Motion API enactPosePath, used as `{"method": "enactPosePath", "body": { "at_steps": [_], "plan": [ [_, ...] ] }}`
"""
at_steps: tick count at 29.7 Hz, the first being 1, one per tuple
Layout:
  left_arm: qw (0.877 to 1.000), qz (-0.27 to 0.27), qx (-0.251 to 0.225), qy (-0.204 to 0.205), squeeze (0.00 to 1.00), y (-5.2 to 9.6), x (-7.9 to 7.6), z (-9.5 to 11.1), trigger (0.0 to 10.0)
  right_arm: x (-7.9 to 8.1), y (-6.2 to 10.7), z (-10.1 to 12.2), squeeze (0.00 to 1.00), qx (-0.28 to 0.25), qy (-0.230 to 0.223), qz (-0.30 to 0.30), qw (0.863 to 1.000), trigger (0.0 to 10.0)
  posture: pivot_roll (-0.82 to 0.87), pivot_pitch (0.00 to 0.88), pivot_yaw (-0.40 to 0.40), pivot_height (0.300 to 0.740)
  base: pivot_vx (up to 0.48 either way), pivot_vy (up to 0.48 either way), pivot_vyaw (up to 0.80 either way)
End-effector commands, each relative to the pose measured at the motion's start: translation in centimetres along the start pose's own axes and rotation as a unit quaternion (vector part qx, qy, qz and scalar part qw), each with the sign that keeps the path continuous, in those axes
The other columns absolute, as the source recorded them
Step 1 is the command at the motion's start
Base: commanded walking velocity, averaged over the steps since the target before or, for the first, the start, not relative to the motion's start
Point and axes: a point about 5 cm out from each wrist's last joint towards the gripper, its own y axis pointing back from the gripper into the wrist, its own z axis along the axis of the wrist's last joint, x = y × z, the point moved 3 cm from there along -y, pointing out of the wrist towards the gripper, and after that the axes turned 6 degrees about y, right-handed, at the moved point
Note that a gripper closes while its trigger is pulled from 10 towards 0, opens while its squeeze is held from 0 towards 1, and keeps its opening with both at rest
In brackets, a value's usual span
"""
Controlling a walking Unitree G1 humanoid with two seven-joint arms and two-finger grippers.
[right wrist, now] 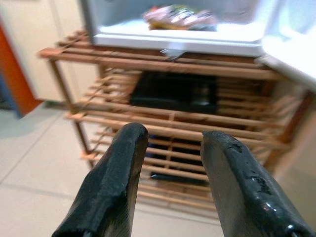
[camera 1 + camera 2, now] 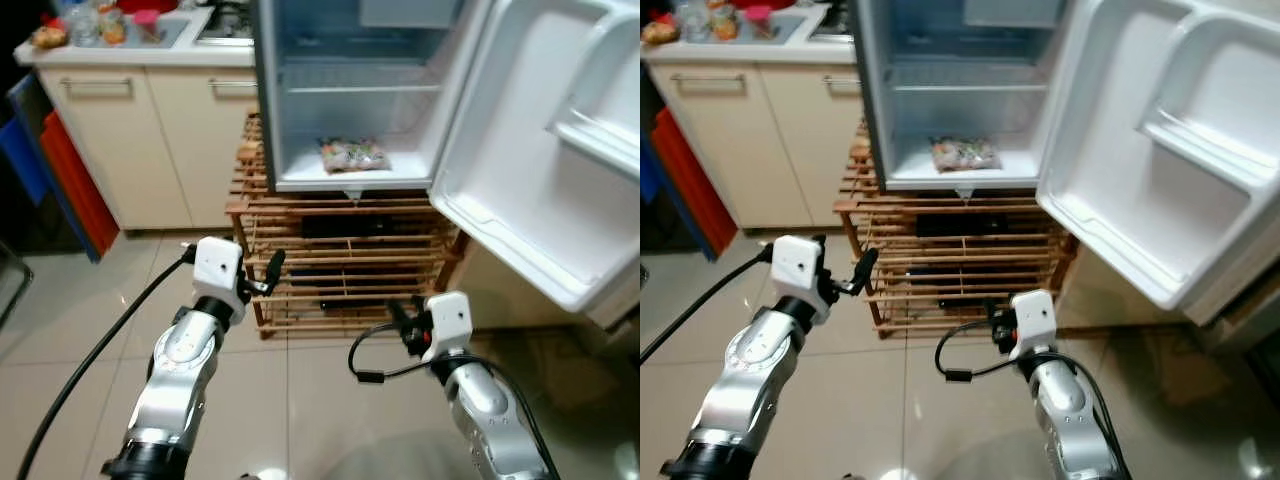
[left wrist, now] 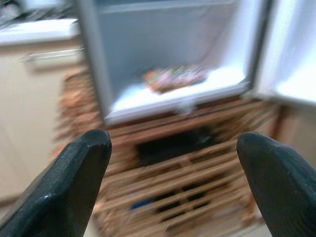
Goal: Restocking fridge
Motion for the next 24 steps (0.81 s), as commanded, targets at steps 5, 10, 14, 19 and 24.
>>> {"method": "enactPosePath", "body": {
  "at_steps": [5, 10, 14, 19, 24],
  "plan": [
    [1.000, 0.014, -0.022, 0.014, 0.00, -1.3, 0.0, 1.3, 10.0, -0.2, -1.2, 1.4, 0.00, -0.023, 0.002, 0.000, 1.000, 10.0, -0.12, 0.000, -0.002, 0.740, 0.286, 0.385, -0.76],
    [0.999, 0.024, -0.030, 0.023, 0.00, -1.4, 0.2, 1.4, 10.0, -0.5, -1.6, 1.7, 0.00, -0.026, 0.008, 0.002, 1.000, 10.0, -0.12, 0.000, -0.012, 0.740, 0.165, 0.409, -0.76],
    [0.999, 0.027, -0.029, 0.021, 0.00, -1.6, 0.1, 1.4, 10.0, -0.6, -1.8, 2.0, 0.00, -0.029, 0.010, 0.005, 1.000, 10.0, -0.12, 0.000, -0.019, 0.740, 0.000, 0.442, -0.76],
    [0.999, 0.024, -0.033, 0.021, 0.00, -2.3, -0.4, 1.8, 10.0, -0.8, -1.6, 1.7, 0.00, -0.026, 0.012, 0.009, 1.000, 10.0, -0.14, 0.000, -0.018, 0.740, 0.284, 0.346, -0.76],
    [0.999, 0.014, -0.027, 0.022, 0.00, -2.6, -0.8, 1.8, 10.0, -0.8, -1.3, 1.5, 0.00, -0.026, 0.013, 0.006, 1.000, 10.0, -0.14, 0.000, -0.013, 0.740, 0.375, 0.299, -0.15]
  ]
}}
